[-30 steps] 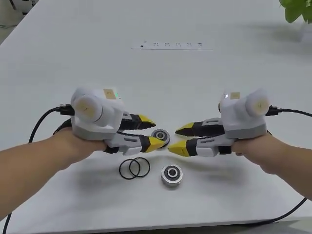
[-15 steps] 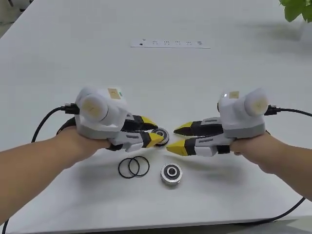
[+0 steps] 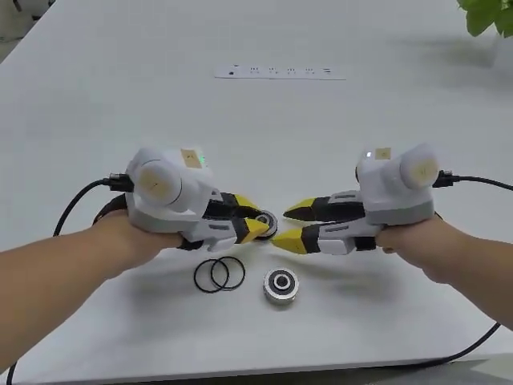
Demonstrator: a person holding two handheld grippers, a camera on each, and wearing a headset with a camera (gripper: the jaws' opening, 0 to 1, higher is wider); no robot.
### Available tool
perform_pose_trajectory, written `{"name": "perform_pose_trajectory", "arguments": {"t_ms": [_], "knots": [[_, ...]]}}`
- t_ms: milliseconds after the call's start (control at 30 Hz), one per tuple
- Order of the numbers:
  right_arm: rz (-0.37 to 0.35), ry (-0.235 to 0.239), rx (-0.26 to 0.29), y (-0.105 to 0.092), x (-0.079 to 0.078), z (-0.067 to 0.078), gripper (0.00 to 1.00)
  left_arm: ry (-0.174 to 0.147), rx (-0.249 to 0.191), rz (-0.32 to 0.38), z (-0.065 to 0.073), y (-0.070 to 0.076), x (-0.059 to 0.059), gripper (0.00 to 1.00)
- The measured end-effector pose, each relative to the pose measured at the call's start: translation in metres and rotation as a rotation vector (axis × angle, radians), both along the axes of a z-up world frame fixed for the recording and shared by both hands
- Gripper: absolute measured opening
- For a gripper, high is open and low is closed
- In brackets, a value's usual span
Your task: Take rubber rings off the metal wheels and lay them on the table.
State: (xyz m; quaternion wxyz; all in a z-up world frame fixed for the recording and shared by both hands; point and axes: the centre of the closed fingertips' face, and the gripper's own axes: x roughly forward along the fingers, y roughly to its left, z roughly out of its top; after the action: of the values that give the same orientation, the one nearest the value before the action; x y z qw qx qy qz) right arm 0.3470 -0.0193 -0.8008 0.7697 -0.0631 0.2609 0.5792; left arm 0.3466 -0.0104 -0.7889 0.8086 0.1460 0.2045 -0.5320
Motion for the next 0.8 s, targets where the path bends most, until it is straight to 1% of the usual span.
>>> {"name": "perform_pose_trajectory", "arguments": {"t_ms": [67,300,433,600,667,800], "knots": [[0.004,-0.005,-0.004,0.002,0.0,-0.001,0.32,-0.007,0.005,0.002,0.0,0.0,0.001,0.14],[0.013,-0.015,-0.013,0.01,-0.001,-0.003,0.31,-0.006,0.01,0.016,0.0,0.0,0.002,0.13],[0.013,-0.029,-0.013,0.015,0.0,-0.003,0.3,-0.002,0.009,0.025,-0.001,-0.001,0.004,0.13],[0.016,-0.039,-0.013,0.02,-0.003,-0.001,0.28,0.001,0.008,0.032,-0.001,-0.002,0.005,0.13],[0.011,-0.049,-0.016,0.021,-0.002,0.0,0.27,0.001,0.007,0.035,-0.001,-0.002,0.005,0.13],[0.011,-0.051,-0.02,0.021,-0.003,0.0,0.25,0.001,0.006,0.039,-0.001,-0.003,0.005,0.13]]}}
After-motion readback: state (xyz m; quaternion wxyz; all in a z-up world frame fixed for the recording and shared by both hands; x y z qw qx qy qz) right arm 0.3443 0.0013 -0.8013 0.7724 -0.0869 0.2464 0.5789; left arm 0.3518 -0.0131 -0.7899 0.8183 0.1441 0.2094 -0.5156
